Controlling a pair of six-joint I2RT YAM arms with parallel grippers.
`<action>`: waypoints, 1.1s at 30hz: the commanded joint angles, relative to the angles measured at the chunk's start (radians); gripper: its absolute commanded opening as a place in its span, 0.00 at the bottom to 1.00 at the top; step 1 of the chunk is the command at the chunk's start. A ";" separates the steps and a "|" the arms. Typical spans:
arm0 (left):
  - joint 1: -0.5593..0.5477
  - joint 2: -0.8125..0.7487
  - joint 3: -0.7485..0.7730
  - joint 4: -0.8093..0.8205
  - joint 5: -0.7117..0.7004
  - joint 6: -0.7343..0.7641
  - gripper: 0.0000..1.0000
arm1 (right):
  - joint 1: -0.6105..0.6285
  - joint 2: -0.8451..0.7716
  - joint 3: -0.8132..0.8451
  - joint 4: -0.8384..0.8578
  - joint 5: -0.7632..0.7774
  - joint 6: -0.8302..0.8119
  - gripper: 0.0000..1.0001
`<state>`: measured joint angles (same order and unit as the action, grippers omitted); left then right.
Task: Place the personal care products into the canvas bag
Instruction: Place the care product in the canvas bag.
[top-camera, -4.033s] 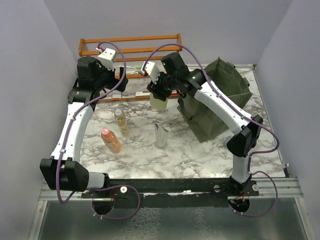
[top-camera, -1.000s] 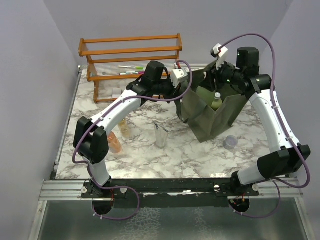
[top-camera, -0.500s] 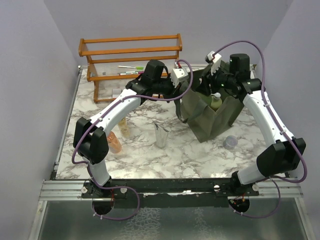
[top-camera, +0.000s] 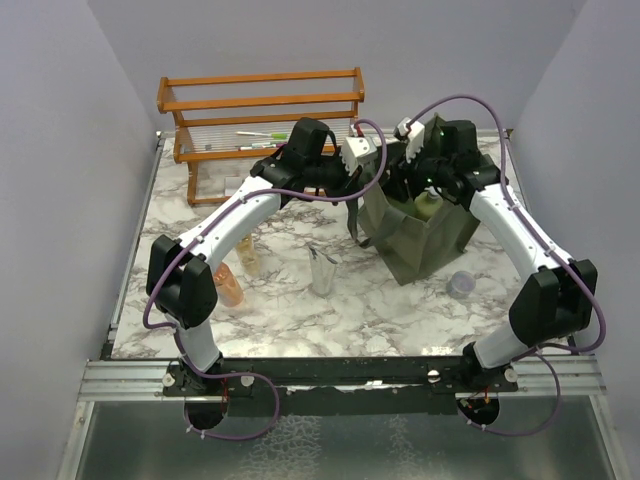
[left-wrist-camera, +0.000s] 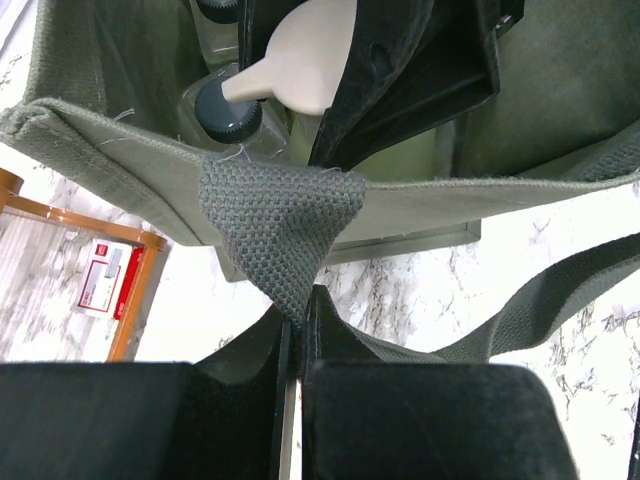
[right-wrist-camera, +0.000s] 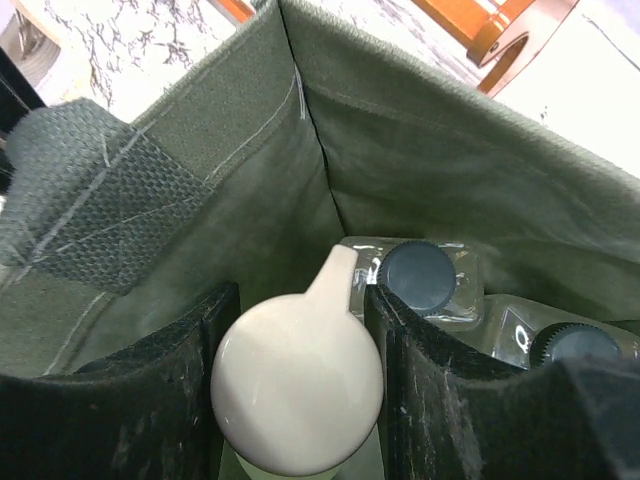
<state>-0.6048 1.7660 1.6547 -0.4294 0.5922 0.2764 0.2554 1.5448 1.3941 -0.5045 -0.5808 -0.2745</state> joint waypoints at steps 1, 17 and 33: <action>-0.009 -0.035 0.031 -0.008 -0.009 0.018 0.00 | 0.023 -0.006 -0.008 0.148 0.009 -0.013 0.01; -0.008 -0.053 0.086 0.006 0.000 -0.048 0.00 | 0.036 0.006 -0.087 0.186 0.067 -0.073 0.01; -0.009 -0.063 0.041 -0.019 -0.036 0.007 0.00 | 0.036 0.032 -0.122 0.186 0.012 -0.087 0.13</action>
<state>-0.6083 1.7519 1.7241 -0.4427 0.5823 0.2478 0.2813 1.5772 1.2533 -0.3958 -0.4950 -0.3637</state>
